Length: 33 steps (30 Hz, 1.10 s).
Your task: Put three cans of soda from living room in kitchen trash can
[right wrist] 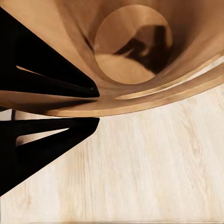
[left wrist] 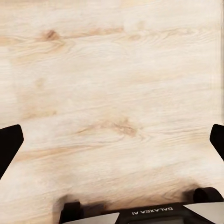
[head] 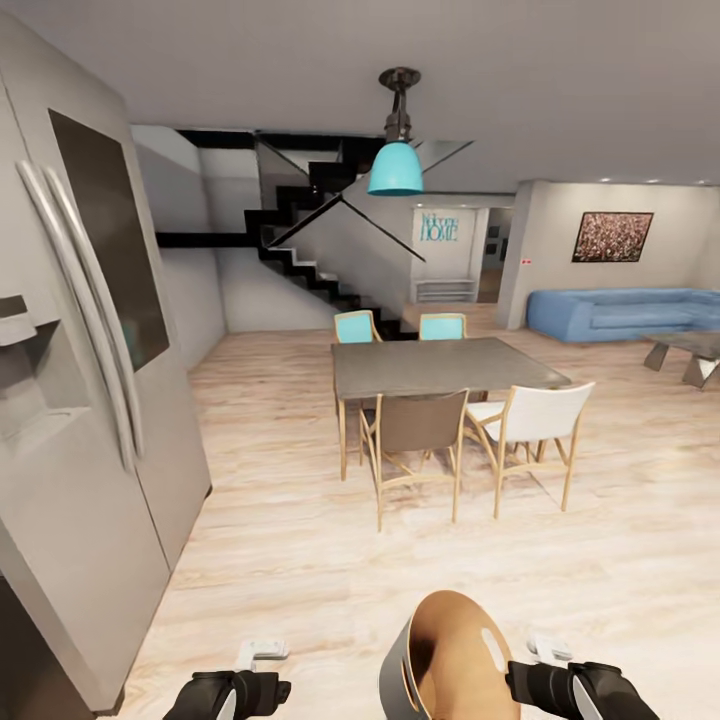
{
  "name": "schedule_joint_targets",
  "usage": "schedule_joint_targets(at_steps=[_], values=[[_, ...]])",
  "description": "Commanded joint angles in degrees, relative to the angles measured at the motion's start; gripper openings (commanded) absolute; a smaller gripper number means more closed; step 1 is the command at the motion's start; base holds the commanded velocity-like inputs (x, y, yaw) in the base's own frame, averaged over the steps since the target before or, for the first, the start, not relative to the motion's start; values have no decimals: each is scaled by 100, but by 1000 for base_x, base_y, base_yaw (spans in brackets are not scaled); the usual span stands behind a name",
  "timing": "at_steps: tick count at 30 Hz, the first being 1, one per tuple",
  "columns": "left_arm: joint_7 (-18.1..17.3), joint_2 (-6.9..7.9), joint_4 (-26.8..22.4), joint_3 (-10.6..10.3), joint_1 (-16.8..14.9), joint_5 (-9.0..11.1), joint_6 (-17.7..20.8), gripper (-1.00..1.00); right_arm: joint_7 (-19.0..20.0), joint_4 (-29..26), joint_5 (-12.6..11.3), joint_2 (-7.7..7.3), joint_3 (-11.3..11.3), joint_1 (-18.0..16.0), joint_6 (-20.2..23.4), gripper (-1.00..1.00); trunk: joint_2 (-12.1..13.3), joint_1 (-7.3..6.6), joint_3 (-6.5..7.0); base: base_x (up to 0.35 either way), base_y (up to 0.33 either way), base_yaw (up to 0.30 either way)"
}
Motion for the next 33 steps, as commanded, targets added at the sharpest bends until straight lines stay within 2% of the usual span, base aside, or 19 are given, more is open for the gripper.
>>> schedule_joint_targets(at_steps=[1,33], values=[[0,0,0,0,0,-1,0,100,28,-3,-99,3,-5,-2,23,-100,0,0,4,0,0,-246],[0,-5,0,1,0,-6,0,100,30,0,-101,9,3,0,-12,-100,0,0,133,0,0,-235]])
